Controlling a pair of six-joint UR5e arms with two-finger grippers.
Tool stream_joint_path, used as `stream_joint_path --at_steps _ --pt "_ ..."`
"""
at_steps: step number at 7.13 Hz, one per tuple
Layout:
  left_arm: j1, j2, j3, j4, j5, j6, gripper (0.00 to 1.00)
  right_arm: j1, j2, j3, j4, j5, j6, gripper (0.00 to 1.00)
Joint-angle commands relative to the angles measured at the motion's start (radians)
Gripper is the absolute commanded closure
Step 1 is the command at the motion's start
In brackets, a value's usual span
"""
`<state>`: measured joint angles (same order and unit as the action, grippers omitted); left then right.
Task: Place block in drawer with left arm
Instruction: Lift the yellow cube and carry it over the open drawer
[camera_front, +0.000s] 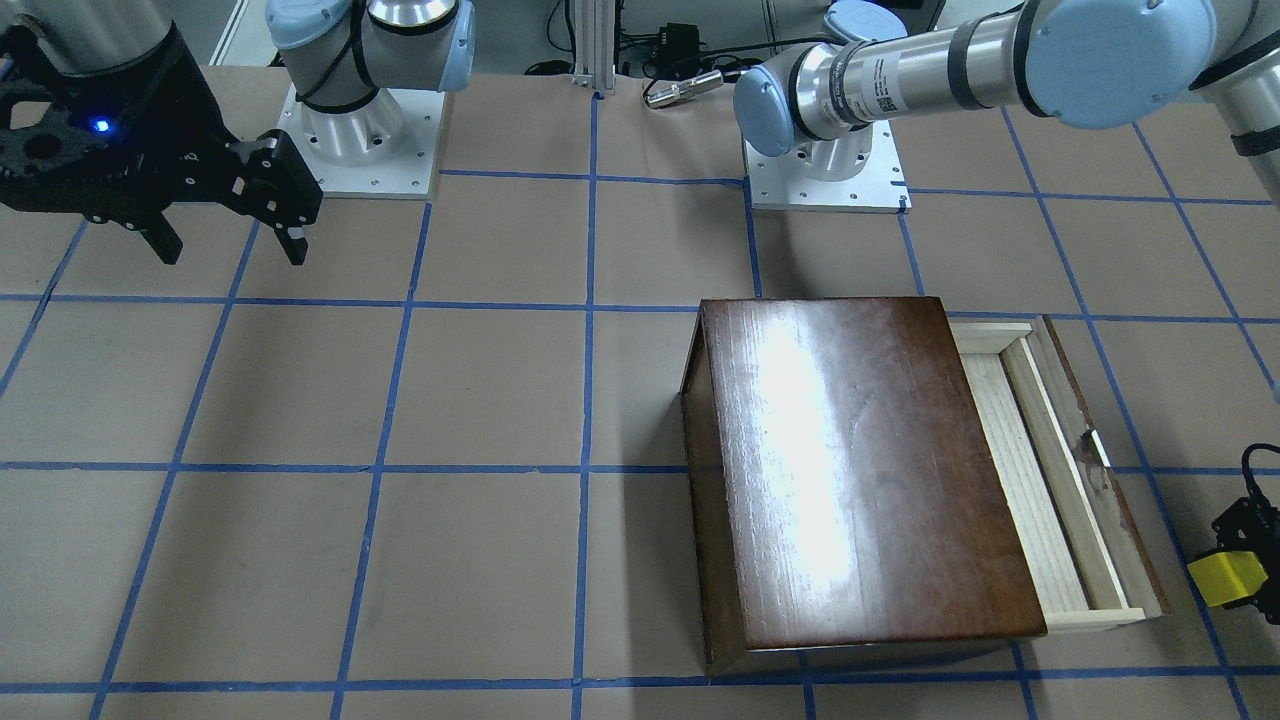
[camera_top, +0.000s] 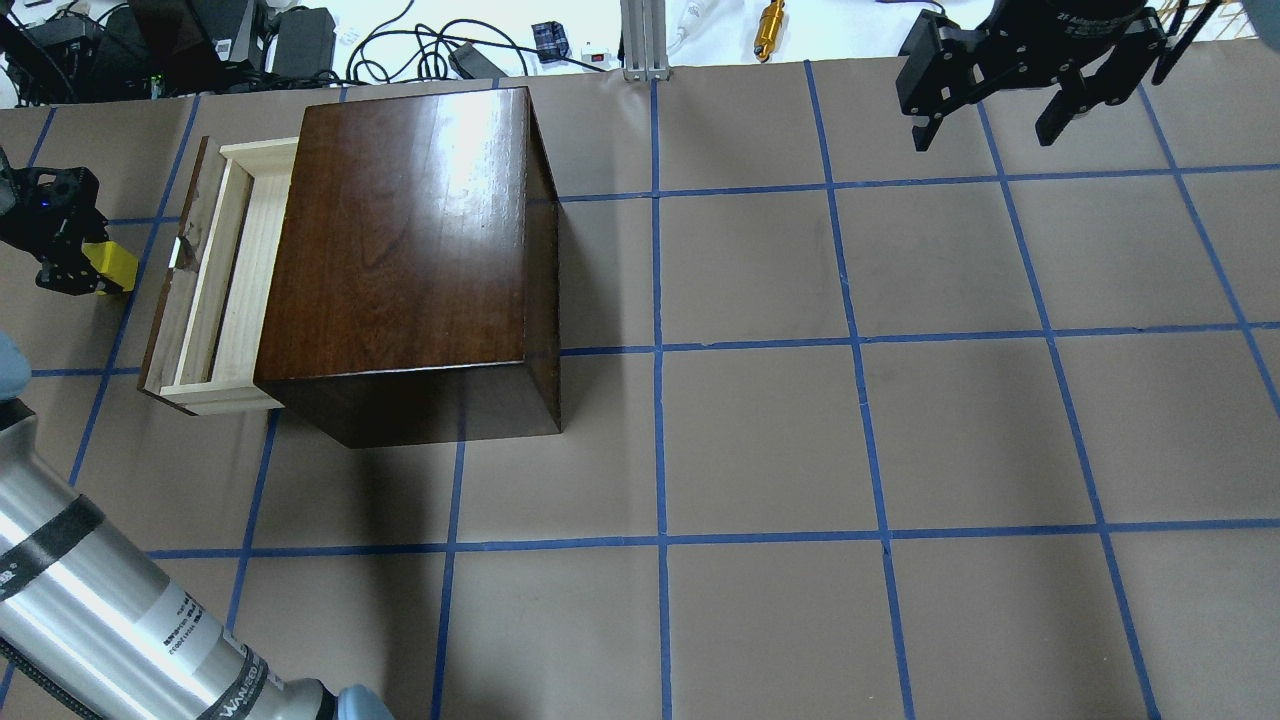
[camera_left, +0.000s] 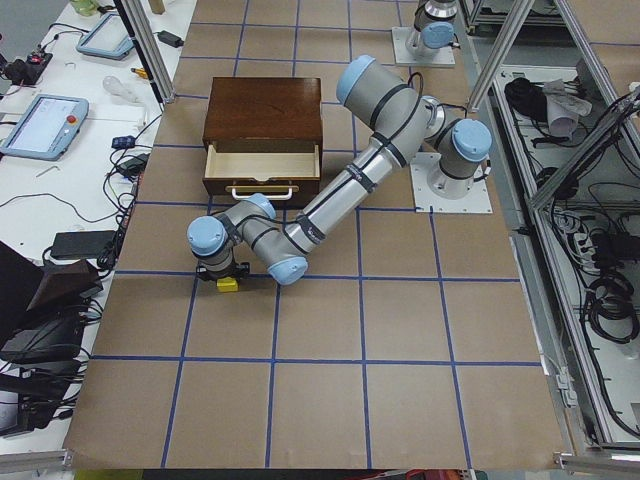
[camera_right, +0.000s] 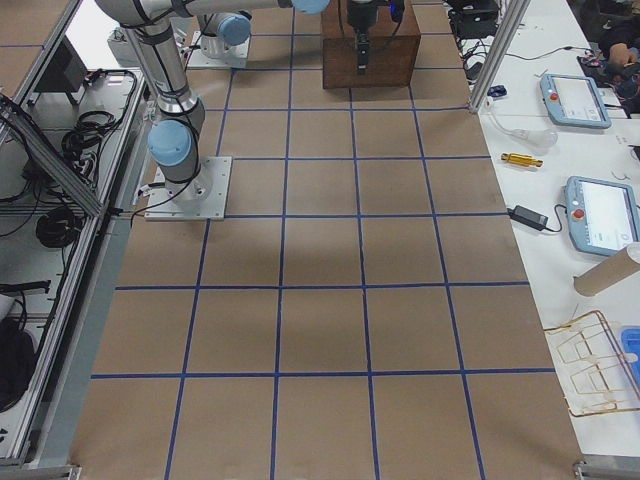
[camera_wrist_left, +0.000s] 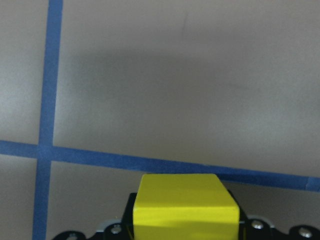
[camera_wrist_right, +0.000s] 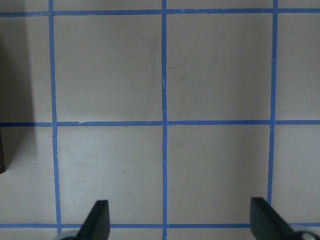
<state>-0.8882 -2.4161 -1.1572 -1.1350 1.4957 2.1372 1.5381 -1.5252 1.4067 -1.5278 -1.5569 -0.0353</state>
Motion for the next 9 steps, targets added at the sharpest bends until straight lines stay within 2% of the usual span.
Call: stream_joint_path --at_steps 1,4,7,9 --pt "0.0 0.0 0.002 0.0 0.0 0.013 1.0 0.0 -0.001 0.0 0.0 0.001 0.0 0.0" --pt "0.0 0.06 0.004 -0.022 0.006 0.01 1.0 0.001 0.0 0.0 0.0 0.001 0.0 0.0" --pt "-0.034 0.23 0.002 -0.25 0.02 0.007 1.0 0.001 -0.001 0.0 0.0 0.001 0.0 0.0" --pt "-0.101 0.349 -0.009 -0.391 0.028 -0.037 1.0 -0.001 -0.001 0.0 0.0 0.001 0.0 0.0"
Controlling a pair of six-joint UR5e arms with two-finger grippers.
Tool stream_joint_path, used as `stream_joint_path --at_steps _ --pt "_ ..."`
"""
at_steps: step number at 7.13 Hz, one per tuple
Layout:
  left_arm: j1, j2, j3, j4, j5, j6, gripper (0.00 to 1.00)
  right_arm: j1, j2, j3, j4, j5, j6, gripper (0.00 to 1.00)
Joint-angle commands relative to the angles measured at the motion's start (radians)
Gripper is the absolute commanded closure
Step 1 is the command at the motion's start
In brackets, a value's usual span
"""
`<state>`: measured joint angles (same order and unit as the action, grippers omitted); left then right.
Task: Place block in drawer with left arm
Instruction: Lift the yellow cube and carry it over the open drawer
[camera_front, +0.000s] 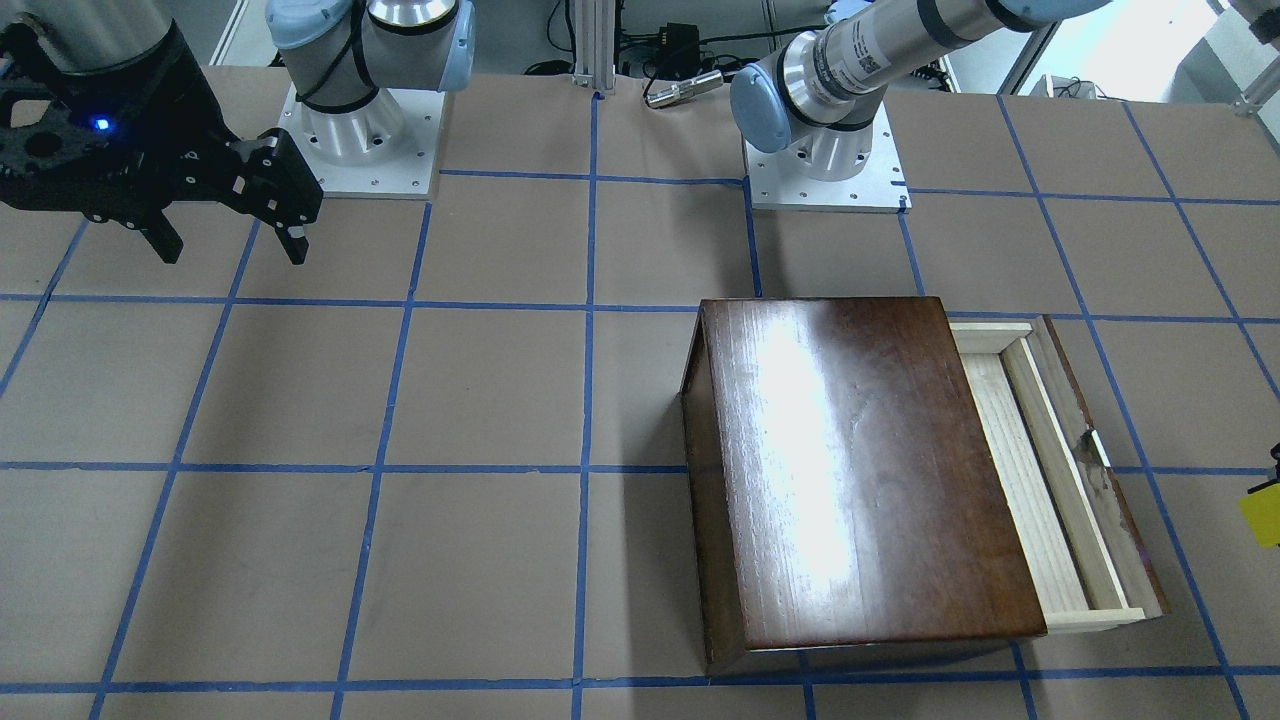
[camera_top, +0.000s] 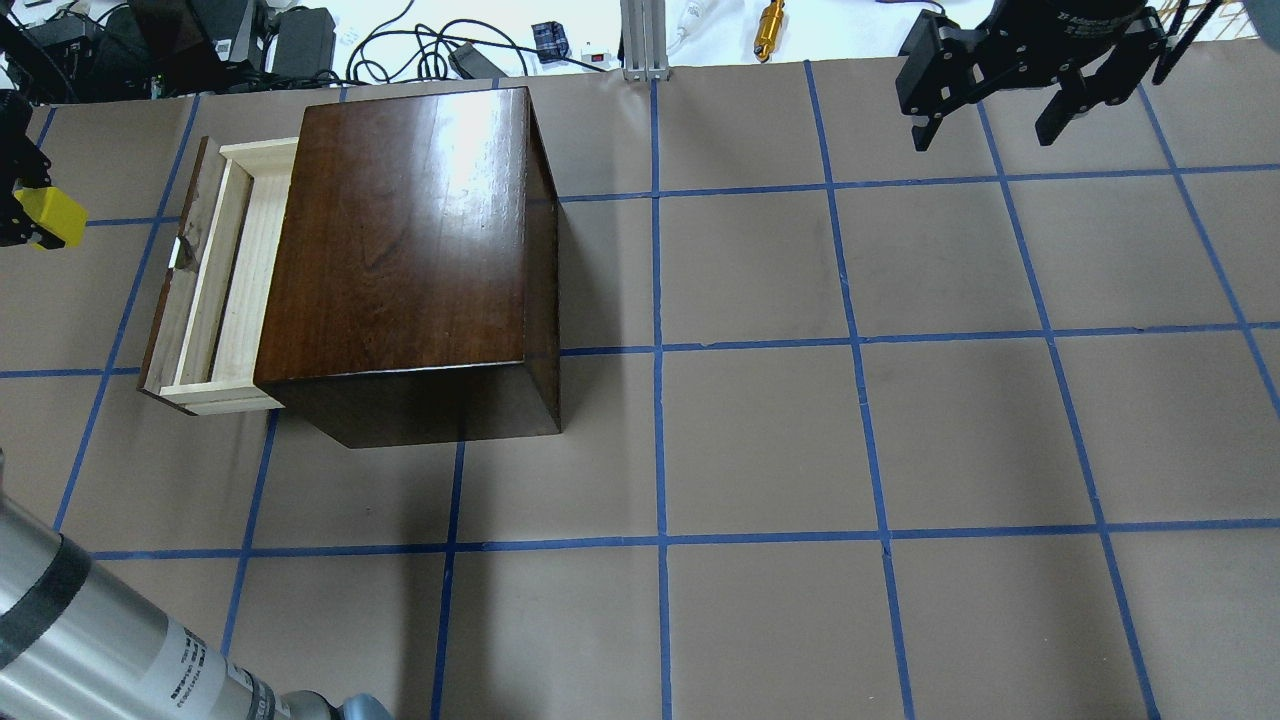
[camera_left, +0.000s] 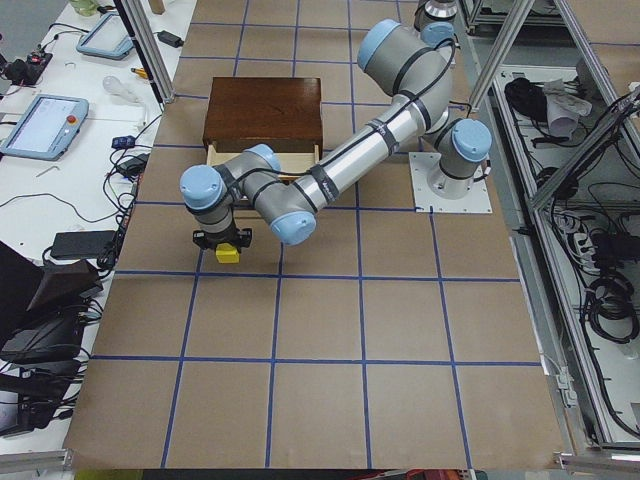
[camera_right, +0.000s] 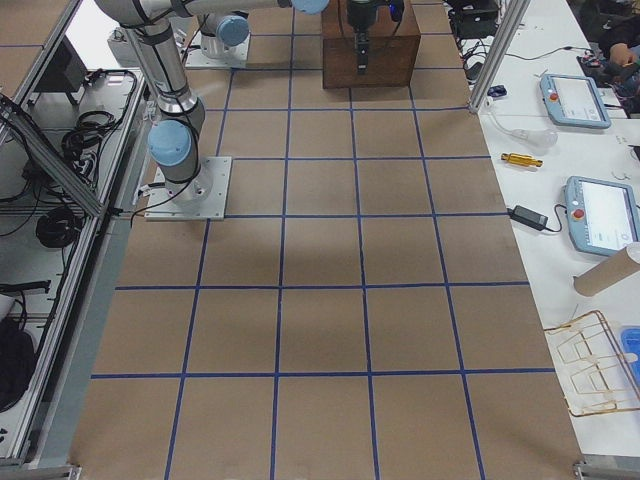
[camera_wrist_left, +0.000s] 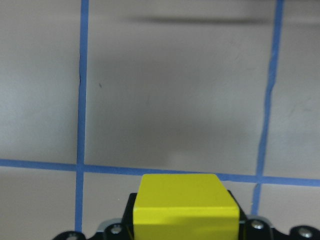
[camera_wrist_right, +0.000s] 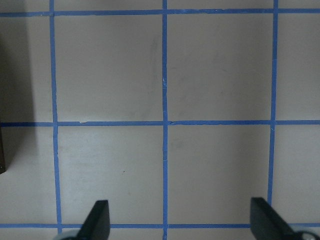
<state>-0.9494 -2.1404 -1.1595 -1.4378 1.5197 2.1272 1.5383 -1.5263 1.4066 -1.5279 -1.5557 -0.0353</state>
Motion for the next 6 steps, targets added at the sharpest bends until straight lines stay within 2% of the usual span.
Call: stream_joint_path --at_steps 1,4,6 --pt "-0.095 0.118 -0.02 -0.116 0.007 -0.062 1.0 0.0 0.0 0.0 0.0 0.0 0.0 0.0" --pt "-0.19 0.221 -0.222 -0.064 0.0 -0.136 1.0 -0.001 0.0 0.0 0.0 0.0 0.002 0.0" --pt "-0.232 0.257 -0.291 0.008 0.003 -0.151 1.0 0.0 0.0 0.0 0.0 0.0 0.0 0.0"
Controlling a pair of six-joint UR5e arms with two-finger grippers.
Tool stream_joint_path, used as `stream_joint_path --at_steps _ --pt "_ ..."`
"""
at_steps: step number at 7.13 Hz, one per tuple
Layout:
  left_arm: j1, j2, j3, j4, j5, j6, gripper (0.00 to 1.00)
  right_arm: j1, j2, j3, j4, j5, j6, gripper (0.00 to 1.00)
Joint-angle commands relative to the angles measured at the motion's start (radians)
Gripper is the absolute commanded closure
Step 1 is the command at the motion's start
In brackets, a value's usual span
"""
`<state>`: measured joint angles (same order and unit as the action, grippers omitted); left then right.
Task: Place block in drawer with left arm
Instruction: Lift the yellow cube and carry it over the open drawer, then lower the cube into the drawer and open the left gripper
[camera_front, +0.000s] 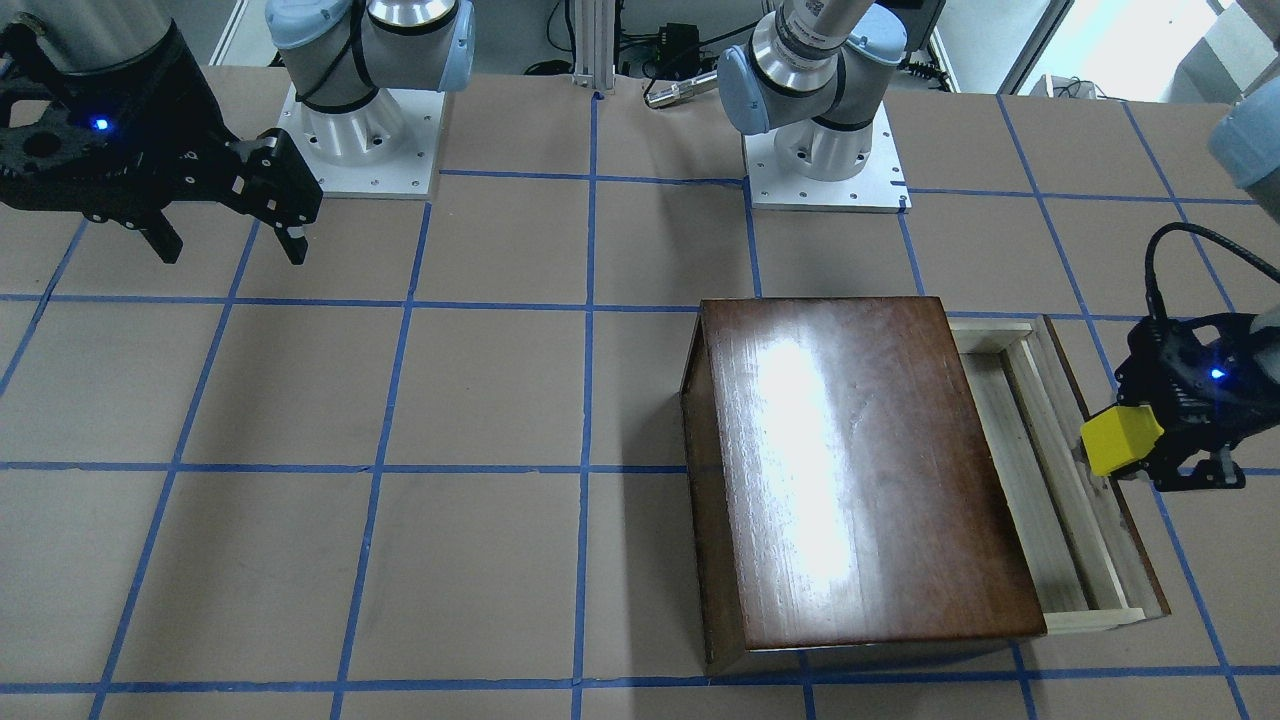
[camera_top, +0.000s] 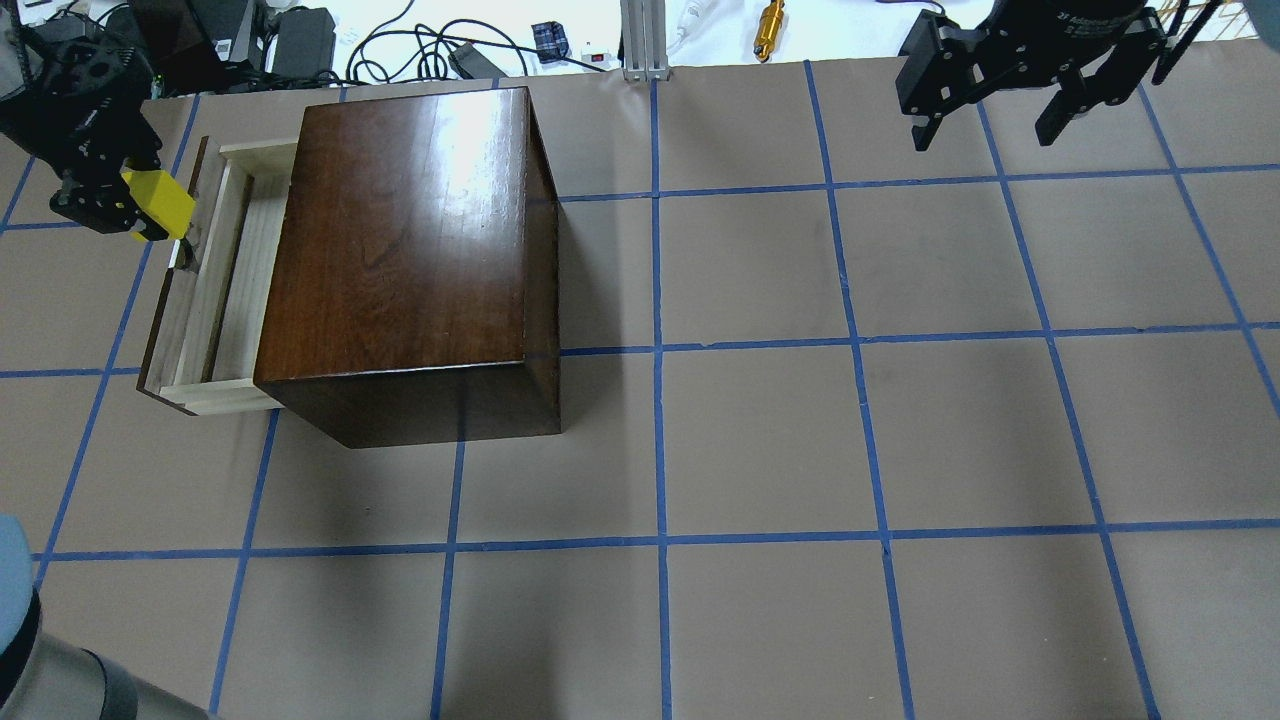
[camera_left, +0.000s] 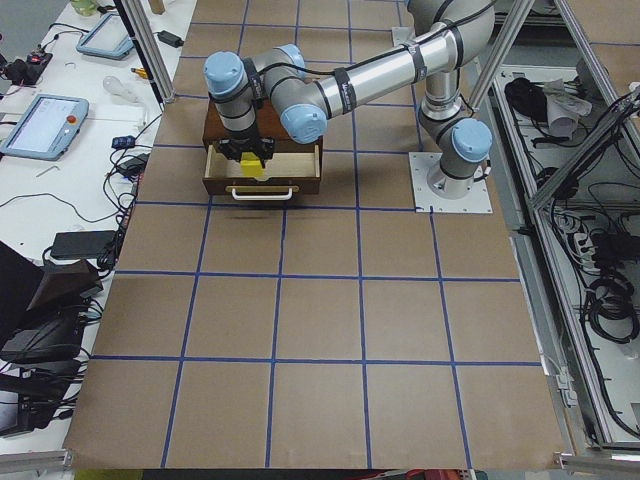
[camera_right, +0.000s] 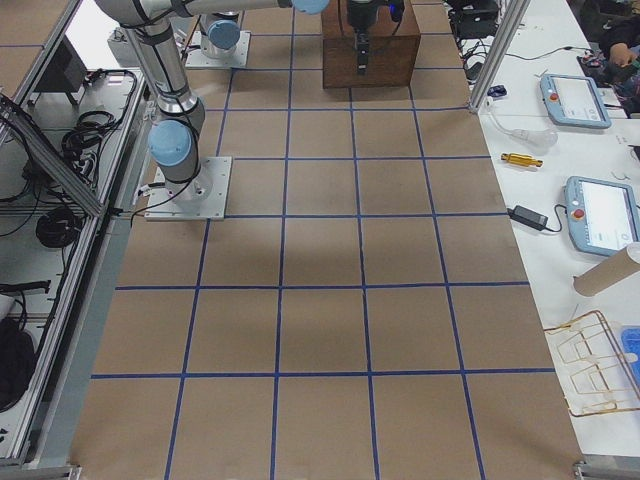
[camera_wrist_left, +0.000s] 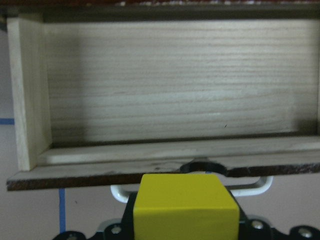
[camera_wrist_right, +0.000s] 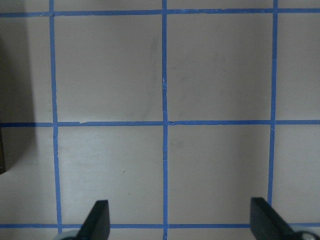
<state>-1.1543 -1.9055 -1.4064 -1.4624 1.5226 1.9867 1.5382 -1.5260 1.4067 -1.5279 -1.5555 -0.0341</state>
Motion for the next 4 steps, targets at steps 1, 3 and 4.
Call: stream_joint_path --at_steps 1,3,4 --pt "-0.041 0.025 -0.051 0.037 -0.002 -0.012 1.0 0.0 0.0 0.0 0.0 0.0 -0.001 0.0" --pt "-0.047 0.026 -0.08 0.053 -0.006 -0.006 1.0 0.0 0.0 0.0 0.0 -0.002 -0.001 0.0" --pt "-0.045 0.026 -0.107 0.088 -0.006 -0.008 1.0 0.0 0.001 0.0 0.0 -0.002 -0.001 0.0"
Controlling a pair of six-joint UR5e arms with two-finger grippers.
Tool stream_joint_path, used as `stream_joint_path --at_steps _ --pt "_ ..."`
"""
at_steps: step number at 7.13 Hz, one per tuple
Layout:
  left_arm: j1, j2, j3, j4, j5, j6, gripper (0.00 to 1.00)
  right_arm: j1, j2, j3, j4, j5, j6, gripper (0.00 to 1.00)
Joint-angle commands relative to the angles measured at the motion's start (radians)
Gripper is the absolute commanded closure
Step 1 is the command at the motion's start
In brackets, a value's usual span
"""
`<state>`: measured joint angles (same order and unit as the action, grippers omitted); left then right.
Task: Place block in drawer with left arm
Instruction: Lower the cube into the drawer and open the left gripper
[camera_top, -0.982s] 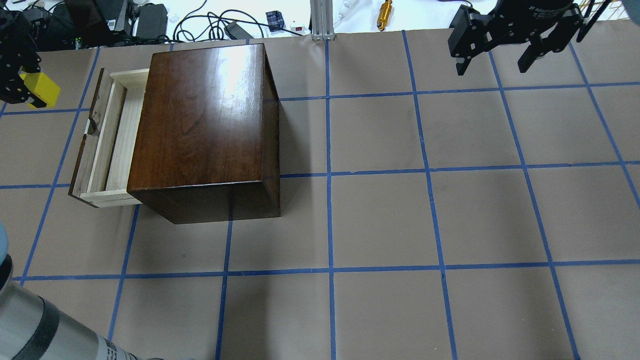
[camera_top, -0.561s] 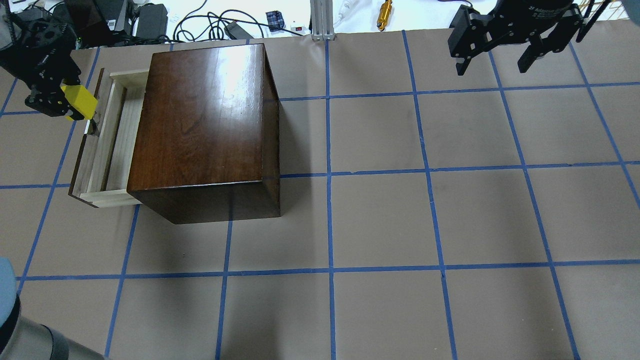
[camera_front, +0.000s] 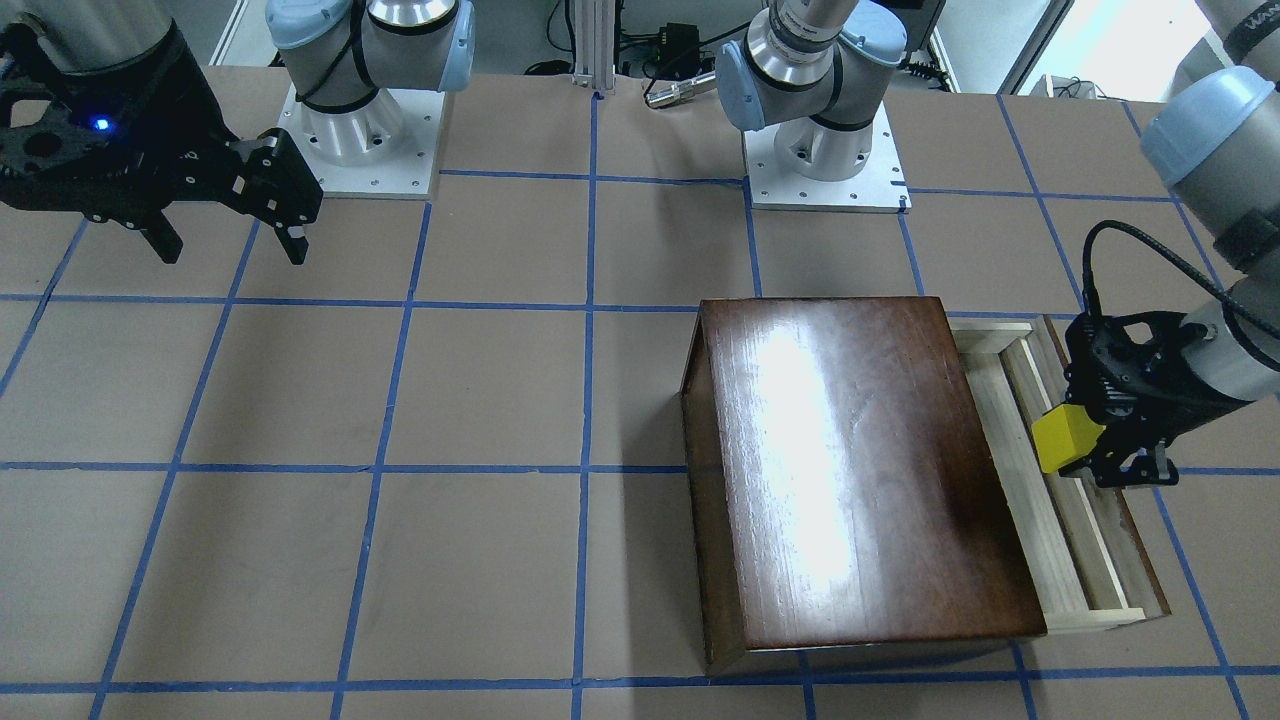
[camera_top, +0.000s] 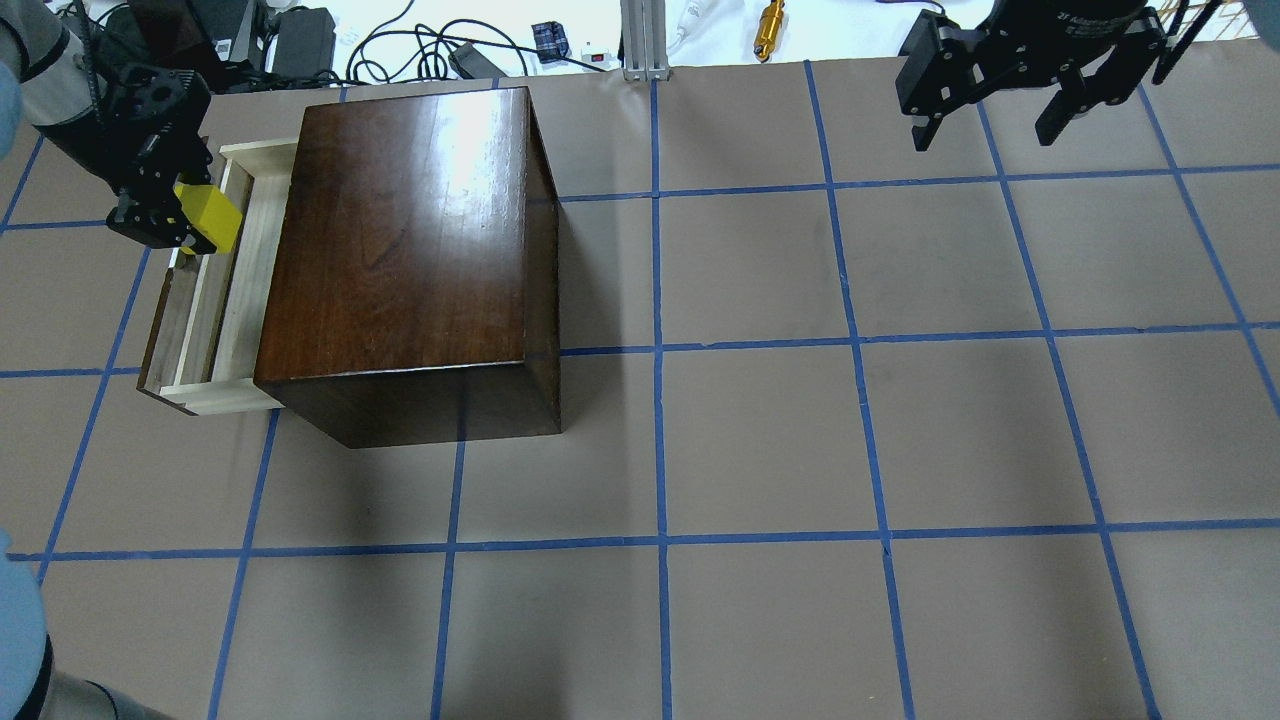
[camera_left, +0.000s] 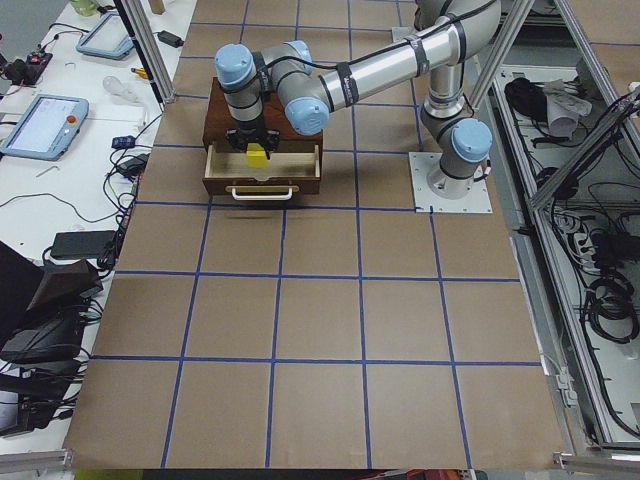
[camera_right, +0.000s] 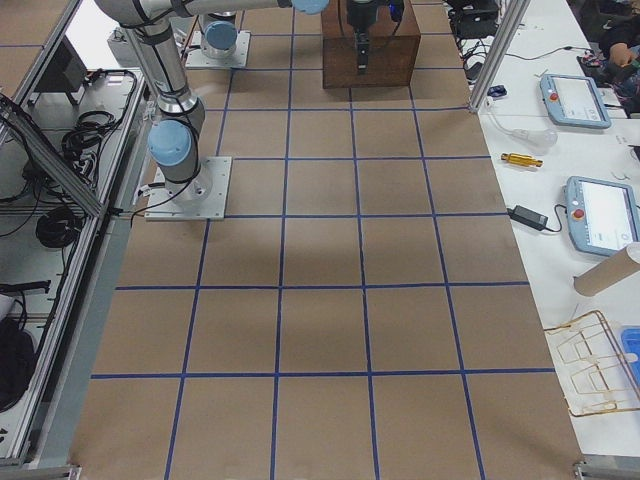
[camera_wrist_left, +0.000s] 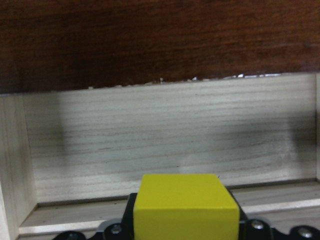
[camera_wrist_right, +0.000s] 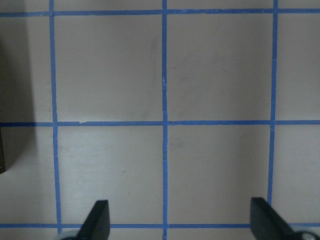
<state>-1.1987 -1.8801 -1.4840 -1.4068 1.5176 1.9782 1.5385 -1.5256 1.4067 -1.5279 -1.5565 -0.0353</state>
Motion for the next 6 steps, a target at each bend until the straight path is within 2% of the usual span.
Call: stream_joint_path --at_steps 1,6 --pt "-0.001 0.001 -0.051 0.081 -0.004 -0.002 1.0 0.0 0.001 0.0 0.0 -0.001 0.0 0.0" --pt "0.004 0.002 -0.108 0.101 -0.005 0.004 1.0 0.0 0.001 0.0 0.0 0.001 0.0 0.0"
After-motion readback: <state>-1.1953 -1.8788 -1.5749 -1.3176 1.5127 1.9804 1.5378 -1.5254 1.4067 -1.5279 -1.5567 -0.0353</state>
